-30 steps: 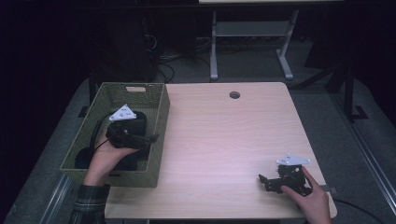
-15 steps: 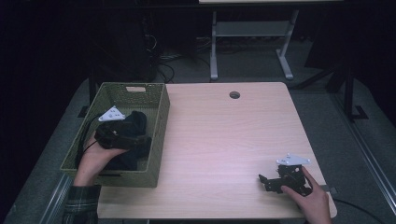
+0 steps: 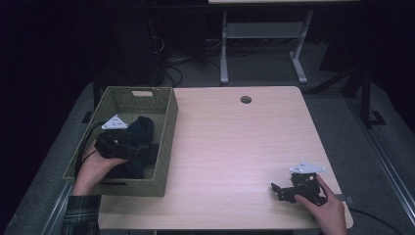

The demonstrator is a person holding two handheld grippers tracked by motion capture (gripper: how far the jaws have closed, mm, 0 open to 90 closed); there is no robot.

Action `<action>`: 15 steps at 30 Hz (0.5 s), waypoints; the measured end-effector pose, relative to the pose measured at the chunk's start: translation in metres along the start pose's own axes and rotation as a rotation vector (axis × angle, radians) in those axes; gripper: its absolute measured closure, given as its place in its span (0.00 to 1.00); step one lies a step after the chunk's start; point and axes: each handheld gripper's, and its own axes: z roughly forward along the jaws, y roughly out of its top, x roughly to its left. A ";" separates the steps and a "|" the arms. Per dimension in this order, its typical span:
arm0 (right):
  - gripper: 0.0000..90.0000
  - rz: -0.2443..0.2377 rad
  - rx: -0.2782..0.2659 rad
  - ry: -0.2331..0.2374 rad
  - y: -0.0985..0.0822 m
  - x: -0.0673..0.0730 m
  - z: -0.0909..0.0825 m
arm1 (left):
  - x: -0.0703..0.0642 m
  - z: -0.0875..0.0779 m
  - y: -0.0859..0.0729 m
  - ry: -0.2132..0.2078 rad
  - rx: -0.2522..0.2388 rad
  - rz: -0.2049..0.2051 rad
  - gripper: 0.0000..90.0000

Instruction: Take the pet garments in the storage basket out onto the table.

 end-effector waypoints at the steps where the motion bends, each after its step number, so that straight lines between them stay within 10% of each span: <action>1: 0.01 0.004 -0.001 0.000 0.000 0.000 0.000 | 0.000 0.001 -0.001 -0.002 0.005 -0.006 0.19; 15: 0.01 0.002 0.000 0.000 0.000 0.000 0.000 | 0.004 0.011 -0.005 0.015 0.097 0.012 0.19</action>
